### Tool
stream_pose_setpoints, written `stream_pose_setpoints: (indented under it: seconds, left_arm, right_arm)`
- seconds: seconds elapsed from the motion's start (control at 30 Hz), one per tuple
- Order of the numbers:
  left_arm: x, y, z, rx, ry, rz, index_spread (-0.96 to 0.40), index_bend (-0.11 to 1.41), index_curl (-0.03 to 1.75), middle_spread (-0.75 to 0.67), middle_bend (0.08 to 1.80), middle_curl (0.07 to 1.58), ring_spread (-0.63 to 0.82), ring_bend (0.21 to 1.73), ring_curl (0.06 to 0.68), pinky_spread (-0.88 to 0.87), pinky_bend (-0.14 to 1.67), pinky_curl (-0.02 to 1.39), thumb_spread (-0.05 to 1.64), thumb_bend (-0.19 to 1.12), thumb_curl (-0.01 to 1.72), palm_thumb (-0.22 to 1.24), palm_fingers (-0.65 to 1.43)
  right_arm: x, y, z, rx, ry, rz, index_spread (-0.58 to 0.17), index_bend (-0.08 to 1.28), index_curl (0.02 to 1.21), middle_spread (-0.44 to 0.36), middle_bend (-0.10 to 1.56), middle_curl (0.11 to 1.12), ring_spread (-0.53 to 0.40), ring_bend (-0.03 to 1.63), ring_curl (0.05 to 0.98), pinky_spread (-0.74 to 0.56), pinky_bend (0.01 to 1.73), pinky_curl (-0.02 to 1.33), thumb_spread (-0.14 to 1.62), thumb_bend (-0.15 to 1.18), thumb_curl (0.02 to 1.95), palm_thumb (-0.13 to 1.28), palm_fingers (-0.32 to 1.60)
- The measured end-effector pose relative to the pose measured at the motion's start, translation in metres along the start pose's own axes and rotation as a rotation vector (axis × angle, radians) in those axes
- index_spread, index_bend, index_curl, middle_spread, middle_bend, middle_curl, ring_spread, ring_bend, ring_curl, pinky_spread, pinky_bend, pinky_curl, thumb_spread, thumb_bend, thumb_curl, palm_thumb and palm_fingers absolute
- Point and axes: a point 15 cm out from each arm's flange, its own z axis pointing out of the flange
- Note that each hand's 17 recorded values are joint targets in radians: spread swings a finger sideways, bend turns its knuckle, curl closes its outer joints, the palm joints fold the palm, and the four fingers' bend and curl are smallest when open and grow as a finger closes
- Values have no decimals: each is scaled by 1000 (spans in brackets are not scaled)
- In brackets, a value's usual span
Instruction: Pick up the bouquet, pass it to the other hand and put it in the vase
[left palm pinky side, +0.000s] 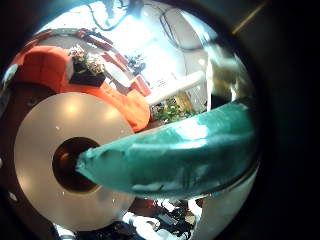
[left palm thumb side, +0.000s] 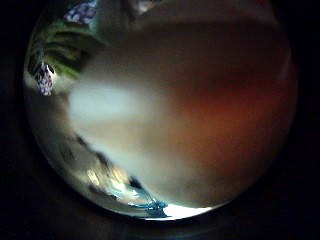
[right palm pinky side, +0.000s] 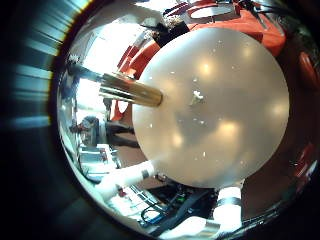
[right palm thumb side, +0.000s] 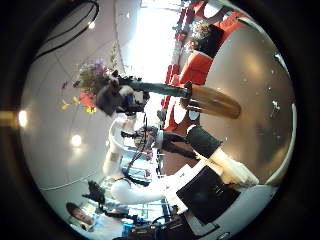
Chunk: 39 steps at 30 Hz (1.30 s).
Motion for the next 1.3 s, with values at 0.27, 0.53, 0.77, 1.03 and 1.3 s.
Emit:
stream_pose_setpoints:
  seconds: [0.27, 0.53, 0.77, 1.03, 1.3]
  left_arm:
    - [-45, -2, -16, 12, 41, -77, -19, 19, 898, 434, 177, 600, 503, 741, 219, 371, 190, 738, 879, -58, 480, 145, -288]
    - [-85, 6, -50, 7, -107, -142, 230, 126, 589, 610, 152, 431, 646, 612, 171, 575, 159, 540, 834, -42, 403, 97, -179]
    - [-116, 41, -55, -230, -332, -279, 240, 198, 510, 619, 160, 349, 686, 542, 154, 614, 148, 408, 811, -42, 368, 66, -82]
    - [-105, 70, -44, -377, -575, -352, 202, 227, 476, 611, 164, 287, 713, 491, 151, 623, 160, 317, 802, -39, 351, 46, -56]
    - [-76, 113, -36, -334, -631, -342, 211, 225, 448, 606, 166, 253, 719, 466, 157, 622, 169, 274, 802, -36, 345, 40, -39]
  right_arm:
    - [-1, 1, 0, 0, 1, -11, -233, 171, 293, 104, 260, 352, 167, 645, 220, 465, 768, 262, 962, -25, 539, 714, 181]
    - [-3, 4, 3, -18, -5, -23, -236, 173, 301, 97, 260, 352, 163, 630, 213, 465, 748, 241, 959, -27, 539, 713, 211]
    - [1, 11, 6, -48, 10, -36, -242, 179, 311, 88, 256, 352, 154, 607, 207, 471, 747, 227, 966, -25, 538, 708, 237]
    - [2, 21, 11, -95, 2, -87, -247, 175, 319, 81, 258, 353, 143, 588, 199, 465, 730, 209, 967, -25, 538, 707, 260]
    - [5, 23, 13, -110, -5, -153, -253, 173, 321, 70, 259, 353, 141, 575, 195, 463, 715, 192, 967, -25, 539, 707, 279]
